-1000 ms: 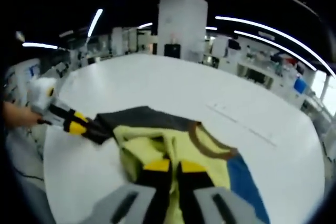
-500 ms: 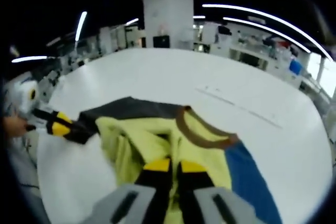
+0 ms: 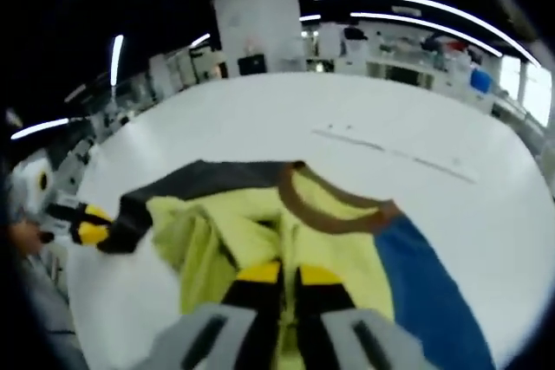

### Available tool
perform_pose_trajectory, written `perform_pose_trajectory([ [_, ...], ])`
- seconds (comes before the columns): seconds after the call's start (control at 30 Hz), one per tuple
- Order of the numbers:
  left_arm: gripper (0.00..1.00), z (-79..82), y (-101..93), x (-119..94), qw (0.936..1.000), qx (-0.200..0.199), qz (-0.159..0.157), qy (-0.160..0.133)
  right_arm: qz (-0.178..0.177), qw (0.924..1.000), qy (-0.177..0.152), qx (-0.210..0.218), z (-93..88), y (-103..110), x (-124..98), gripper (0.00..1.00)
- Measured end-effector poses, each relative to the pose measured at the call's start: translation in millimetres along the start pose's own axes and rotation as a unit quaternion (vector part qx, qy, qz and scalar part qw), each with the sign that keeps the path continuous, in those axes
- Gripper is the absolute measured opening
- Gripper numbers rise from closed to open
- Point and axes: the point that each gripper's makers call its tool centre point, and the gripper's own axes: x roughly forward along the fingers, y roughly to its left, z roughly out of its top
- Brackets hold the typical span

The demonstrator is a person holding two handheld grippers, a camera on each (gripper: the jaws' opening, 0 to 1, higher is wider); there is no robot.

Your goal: Fold the garment on the visible template until the final outline fits inside the template.

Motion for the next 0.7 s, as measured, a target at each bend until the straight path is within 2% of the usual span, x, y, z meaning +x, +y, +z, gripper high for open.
perform_pose_trajectory([
  [0.1,0.10,4.7,-1.9,-1,1.0000,0.000,-0.003,-0.007,-0.015,0.9997,-0.002,0.018,1.6,-5,-6,0.13],
  [0.2,0.13,14.0,-10.7,-1,0.9996,0.002,-0.019,-0.020,-0.025,0.9995,-0.008,0.020,4.5,-4,-19,0.22],
  [0.33,0.16,22.3,-24.1,4,0.9983,-0.011,-0.045,-0.036,-0.024,0.9992,-0.022,0.023,13.8,-3,-30,0.29],
  [0.53,0.18,40.2,-41.1,13,0.9969,0.003,-0.064,-0.045,0.000,0.9986,-0.051,0.018,27.5,24,-52,0.37],
  [0.7,0.20,53.4,-52.5,23,0.9961,-0.003,-0.069,-0.056,0.021,0.9988,-0.042,0.011,22.9,49,-54,0.42],
])
